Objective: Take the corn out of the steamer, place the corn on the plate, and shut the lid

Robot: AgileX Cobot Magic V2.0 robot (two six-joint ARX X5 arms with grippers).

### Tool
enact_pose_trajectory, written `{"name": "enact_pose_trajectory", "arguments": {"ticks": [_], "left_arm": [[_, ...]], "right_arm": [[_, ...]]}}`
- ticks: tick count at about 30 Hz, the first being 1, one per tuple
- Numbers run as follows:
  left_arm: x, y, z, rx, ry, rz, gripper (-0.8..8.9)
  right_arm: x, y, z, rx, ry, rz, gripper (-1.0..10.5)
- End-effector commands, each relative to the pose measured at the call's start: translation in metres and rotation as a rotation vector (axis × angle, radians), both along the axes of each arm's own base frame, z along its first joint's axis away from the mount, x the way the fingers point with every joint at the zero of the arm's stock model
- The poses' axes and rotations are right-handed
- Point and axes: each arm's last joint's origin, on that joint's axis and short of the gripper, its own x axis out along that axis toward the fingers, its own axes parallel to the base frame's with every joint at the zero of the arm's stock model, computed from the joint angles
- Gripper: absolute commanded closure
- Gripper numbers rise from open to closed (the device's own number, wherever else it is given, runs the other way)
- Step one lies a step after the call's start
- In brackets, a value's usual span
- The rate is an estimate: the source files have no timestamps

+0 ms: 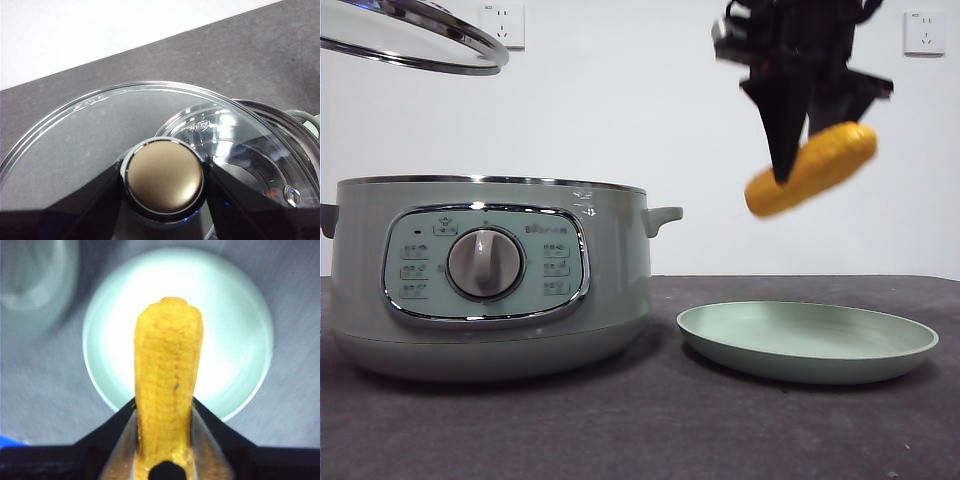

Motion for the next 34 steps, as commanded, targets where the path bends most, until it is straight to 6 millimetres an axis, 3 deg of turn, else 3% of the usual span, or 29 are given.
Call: {"name": "enact_pose_trajectory", "arguments": {"ticks": [1,17,22,28,34], "left_arm": [[-0.002,0.001,0.011,-0.022,-0.073,0.000,8.22],[-0.002,0.001,0.011,-0.024,-0.077,0.000,8.22],[-0.002,0.001,0.012,-0.026,-0.084,0.000,8.22],[0.000,0.000,0.012,-0.029,-0.088,-0.001,8.22],[0.004,-0.002,0.010,-0.024,-0.075,-0.003,8.22]], "right_arm": [[-0.007,0.004,-0.021,-0.080,0.062,0.008,9.6],[-0.013,0.012,-0.117,-0.062,-0.033,-0.015,9.6],[-0.025,0.011,-0.146,-0.166,-0.107,-0.048,9.3],[-0.033,0.019,-0.157,-0.158,-0.142,-0.052,6.6],[-0.035,0.025,-0.156,-0.141,-0.155,-0.044,6.5]]}}
